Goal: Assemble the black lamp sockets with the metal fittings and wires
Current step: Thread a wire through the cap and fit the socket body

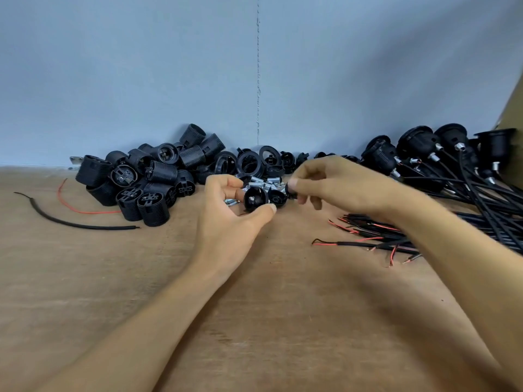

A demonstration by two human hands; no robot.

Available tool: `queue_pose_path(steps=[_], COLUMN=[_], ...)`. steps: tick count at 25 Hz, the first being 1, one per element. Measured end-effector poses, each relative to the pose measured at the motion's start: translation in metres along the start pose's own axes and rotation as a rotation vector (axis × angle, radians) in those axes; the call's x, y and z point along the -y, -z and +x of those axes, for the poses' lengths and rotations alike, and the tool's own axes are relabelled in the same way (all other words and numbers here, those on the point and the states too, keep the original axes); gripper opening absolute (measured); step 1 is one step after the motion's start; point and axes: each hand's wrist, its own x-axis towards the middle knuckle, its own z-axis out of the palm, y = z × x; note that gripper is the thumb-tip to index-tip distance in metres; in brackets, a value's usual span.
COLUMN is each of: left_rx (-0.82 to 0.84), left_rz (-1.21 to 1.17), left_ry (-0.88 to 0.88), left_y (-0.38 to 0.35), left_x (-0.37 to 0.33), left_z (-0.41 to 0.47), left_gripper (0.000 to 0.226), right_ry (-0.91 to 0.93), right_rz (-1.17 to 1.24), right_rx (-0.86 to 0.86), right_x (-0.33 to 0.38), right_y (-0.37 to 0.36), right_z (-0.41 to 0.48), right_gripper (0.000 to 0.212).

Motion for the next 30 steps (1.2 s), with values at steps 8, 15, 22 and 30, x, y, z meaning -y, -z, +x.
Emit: queue_pose_path(steps=[8,15,22,30], left_rx=[0.188,0.303,0.294,-0.267], left_rz=[0.169,0.162,0.101,-0.383], left_ry=[-0.080,0.039,-0.030,0.293], left_y=[-0.007,-0.007,-0.011,0.002], left_x=[-0.006,-0.006,-0.003,0.000], left_z=[-0.012,-0.011,-0.007,0.013], left_gripper=[0.035,0.037,0.028,0.044], right_ry=[-0.204,0.182,0.124,0.032], right_rz=[-0.690,0.201,0.637,-0.356], right_rx=[0.396,-0.264,-0.133,0.157], right_x=[0.006,0.007,0.013,-0.005], right_y=[0.006,-0.027,-0.051,-0.026], right_z=[-0.010,0.005,0.004,0.005], right_gripper=[0.006,0.004,0.007,0.009])
